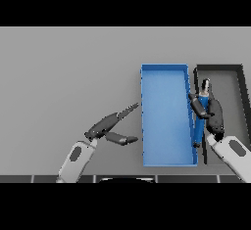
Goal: Pick up the blue pipe and place it into the blue bin.
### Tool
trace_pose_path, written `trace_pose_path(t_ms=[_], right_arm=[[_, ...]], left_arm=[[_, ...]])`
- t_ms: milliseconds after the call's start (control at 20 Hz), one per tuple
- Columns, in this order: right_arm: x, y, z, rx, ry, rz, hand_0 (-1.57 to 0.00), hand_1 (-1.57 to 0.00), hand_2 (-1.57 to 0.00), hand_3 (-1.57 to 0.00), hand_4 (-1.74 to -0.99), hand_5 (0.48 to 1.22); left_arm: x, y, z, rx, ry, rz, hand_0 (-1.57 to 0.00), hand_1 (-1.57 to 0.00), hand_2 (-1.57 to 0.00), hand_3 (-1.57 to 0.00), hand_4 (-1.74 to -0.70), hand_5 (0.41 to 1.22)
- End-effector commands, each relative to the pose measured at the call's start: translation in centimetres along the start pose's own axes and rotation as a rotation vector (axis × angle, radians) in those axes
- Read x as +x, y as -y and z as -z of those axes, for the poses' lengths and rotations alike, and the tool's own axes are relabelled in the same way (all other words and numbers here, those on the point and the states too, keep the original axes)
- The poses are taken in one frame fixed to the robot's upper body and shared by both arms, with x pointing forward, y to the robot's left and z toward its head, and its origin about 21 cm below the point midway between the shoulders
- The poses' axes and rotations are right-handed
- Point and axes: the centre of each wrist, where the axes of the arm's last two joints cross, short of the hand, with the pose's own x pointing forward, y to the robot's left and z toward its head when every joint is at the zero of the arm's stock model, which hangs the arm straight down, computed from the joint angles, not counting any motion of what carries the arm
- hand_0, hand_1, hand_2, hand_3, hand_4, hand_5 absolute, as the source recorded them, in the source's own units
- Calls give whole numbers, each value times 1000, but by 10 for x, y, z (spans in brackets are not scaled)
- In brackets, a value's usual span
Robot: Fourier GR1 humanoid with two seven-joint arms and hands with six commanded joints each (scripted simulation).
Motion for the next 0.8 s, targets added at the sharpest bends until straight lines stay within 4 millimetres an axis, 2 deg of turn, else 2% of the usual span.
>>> trace_pose_path(t_ms=[0, 150, 300, 550, 750], right_arm=[[0, -3, 0, 33, -37, -44, -599, -547, -548, -322, -1337, 1221], [-7, -1, 4, 79, -139, -155, -306, -279, -280, -164, -1175, 1084], [-15, -1, 4, 130, -221, -247, -156, -143, -143, -84, -1083, 934], [-17, -8, 8, 155, -260, -374, -51, -46, -46, -27, -1051, 787], [-16, -14, 11, 160, -267, -391, -20, -18, -18, -10, -1033, 696]], left_arm=[[0, 0, 0, -1, -7, -5, 1, 1, 1, 1, -878, 427], [-4, 2, -2, 0, -10, -13, 1, 1, 1, 1, -881, 429], [-1, 4, -1, 7, -5, -10, 1, 1, 1, 1, -886, 428], [-1, 4, -4, 12, -5, -2, 1, 1, 1, 1, -885, 428], [-3, 2, -5, 11, -16, -1, 1, 1, 1, 1, -888, 429]])
